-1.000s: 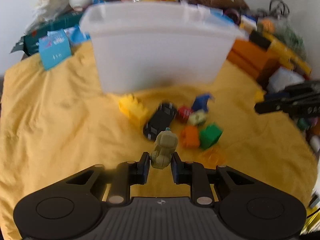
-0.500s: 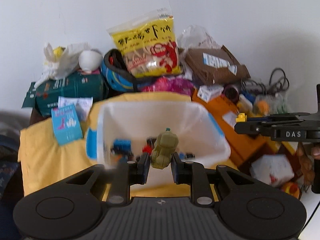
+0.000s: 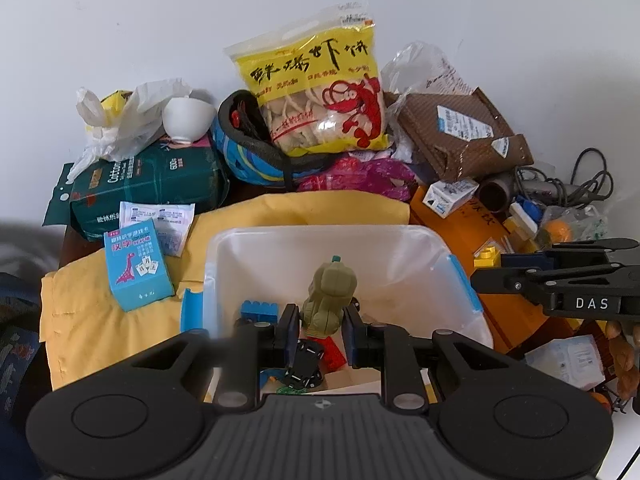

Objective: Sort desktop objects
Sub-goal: 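Drop the yellow brick into the bin with the right tool while the left tool drops the dinosaur, then grasp the green brick with the right tool while the left tool grasps the orange square brick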

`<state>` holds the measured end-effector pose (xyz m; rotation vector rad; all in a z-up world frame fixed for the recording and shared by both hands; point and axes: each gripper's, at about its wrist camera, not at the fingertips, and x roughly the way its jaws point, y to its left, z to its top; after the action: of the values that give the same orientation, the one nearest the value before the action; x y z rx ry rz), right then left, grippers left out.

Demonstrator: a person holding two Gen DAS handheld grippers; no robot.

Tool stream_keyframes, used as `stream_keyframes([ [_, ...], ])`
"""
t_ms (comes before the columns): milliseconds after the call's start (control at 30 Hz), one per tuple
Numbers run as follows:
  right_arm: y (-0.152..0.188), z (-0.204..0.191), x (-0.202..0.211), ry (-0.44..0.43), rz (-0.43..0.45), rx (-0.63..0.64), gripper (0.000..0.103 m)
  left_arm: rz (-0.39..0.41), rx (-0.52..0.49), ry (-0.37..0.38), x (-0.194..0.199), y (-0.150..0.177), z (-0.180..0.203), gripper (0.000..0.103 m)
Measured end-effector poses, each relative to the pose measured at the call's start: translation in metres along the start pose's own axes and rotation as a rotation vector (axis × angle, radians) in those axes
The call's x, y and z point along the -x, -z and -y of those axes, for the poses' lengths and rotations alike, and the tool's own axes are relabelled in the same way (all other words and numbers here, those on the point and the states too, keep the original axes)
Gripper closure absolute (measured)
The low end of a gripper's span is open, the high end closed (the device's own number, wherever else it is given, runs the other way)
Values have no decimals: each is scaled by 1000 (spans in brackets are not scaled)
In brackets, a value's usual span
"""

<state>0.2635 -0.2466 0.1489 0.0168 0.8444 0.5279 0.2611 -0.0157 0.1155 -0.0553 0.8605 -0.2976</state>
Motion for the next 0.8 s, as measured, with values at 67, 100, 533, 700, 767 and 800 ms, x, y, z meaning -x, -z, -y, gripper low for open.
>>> stream_keyframes([
  [67,0,2,-6,3,-14,2,68,-8,-2,-4,-4,0,0,77],
  [100,-1,3,-9,6,-19,2,68,-14,-3,-7,-6,0,-1,77],
  [533,33,3,-18,15,-28,53,48,-21,-47,-97,-13,37,-5,54],
  [700,93,-4,1,-22,3,84,47,-57,-40,-40,-7,110,12,53],
  [767,119,-6,3,-19,-9,84,47,-102,-34,-21,-12,145,24,52],
  [800,131,-6,1,-23,-26,80,47,-134,-30,-8,-17,162,30,52],
])
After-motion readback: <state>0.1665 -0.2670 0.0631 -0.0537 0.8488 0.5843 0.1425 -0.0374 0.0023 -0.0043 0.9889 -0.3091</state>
